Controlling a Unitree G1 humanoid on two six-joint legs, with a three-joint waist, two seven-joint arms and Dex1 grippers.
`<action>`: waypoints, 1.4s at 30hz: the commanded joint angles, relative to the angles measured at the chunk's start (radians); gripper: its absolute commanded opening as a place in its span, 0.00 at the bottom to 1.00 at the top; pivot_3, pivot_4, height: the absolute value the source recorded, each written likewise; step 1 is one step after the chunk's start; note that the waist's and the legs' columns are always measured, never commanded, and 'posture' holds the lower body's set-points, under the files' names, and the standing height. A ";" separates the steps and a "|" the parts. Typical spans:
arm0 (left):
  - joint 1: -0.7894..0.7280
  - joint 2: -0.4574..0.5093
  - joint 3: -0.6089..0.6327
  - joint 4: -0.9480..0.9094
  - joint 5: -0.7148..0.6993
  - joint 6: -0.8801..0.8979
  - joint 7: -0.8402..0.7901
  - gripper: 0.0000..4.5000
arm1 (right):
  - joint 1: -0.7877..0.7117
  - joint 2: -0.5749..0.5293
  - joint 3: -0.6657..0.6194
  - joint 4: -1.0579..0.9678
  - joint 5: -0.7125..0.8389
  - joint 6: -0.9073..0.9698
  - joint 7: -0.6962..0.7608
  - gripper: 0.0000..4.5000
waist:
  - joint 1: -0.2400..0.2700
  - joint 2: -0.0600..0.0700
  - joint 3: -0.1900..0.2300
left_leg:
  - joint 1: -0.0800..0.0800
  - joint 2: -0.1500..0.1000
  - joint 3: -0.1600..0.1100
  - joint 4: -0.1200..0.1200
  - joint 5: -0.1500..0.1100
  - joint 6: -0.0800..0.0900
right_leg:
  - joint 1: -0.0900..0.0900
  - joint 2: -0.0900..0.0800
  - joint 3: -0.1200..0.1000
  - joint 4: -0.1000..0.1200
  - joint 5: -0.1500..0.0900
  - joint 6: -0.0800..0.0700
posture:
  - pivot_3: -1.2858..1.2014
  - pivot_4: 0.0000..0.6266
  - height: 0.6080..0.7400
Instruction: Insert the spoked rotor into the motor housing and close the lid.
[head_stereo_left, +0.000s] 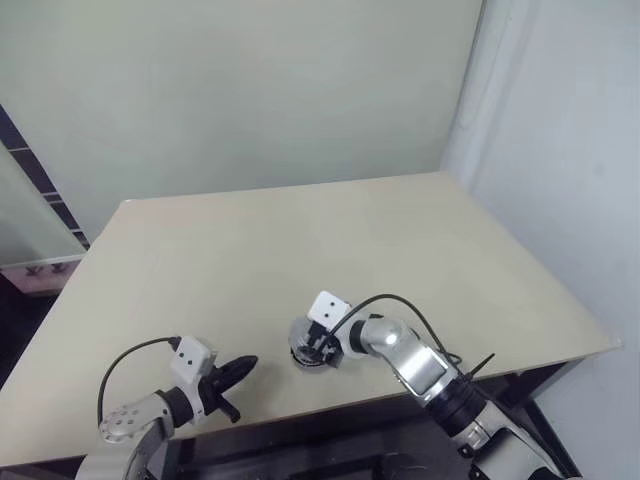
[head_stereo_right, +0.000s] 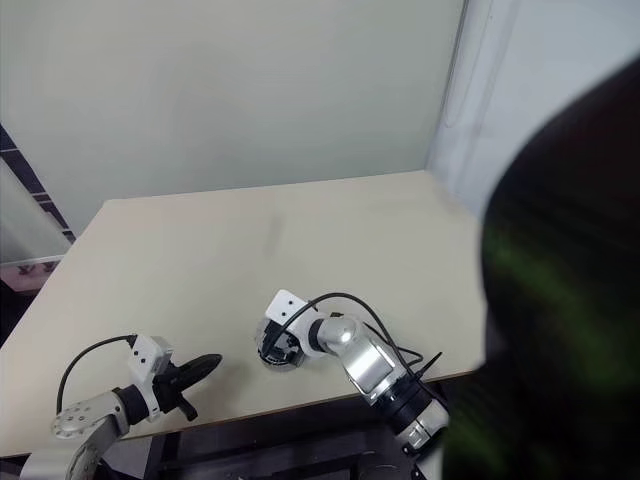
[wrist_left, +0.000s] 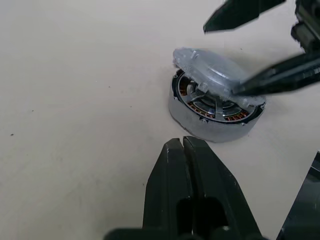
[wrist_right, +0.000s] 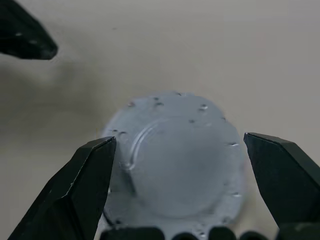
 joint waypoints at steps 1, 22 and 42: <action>-0.003 0.017 0.027 -0.047 -0.020 -0.004 -0.004 0.00 | -0.035 -0.004 -0.047 -0.035 0.016 0.000 0.013 0.99 | 0.000 0.000 0.000 | 0.000 0.000 0.000 0.000 0.000 0.000 | 0.000 0.000 0.000 0.000 0.000 0.000 | 0.52 0.00 1.00; -0.056 0.010 -0.002 -0.028 -0.023 -0.002 -0.024 0.00 | -0.177 -0.091 -0.170 0.231 0.181 -0.207 0.383 0.99 | -0.002 0.000 0.000 | 0.000 0.000 0.000 0.000 0.000 0.000 | 0.000 0.000 0.000 0.002 0.000 0.000 | 0.52 0.00 1.00; -0.027 0.035 0.017 -0.064 -0.029 0.009 -0.042 0.00 | -0.324 0.014 -0.178 0.667 0.104 -0.453 0.464 0.96 | -0.005 0.000 0.000 | 0.002 0.000 0.000 0.006 0.000 0.000 | 0.000 0.001 0.001 0.010 0.001 -0.001 | 0.52 0.00 1.00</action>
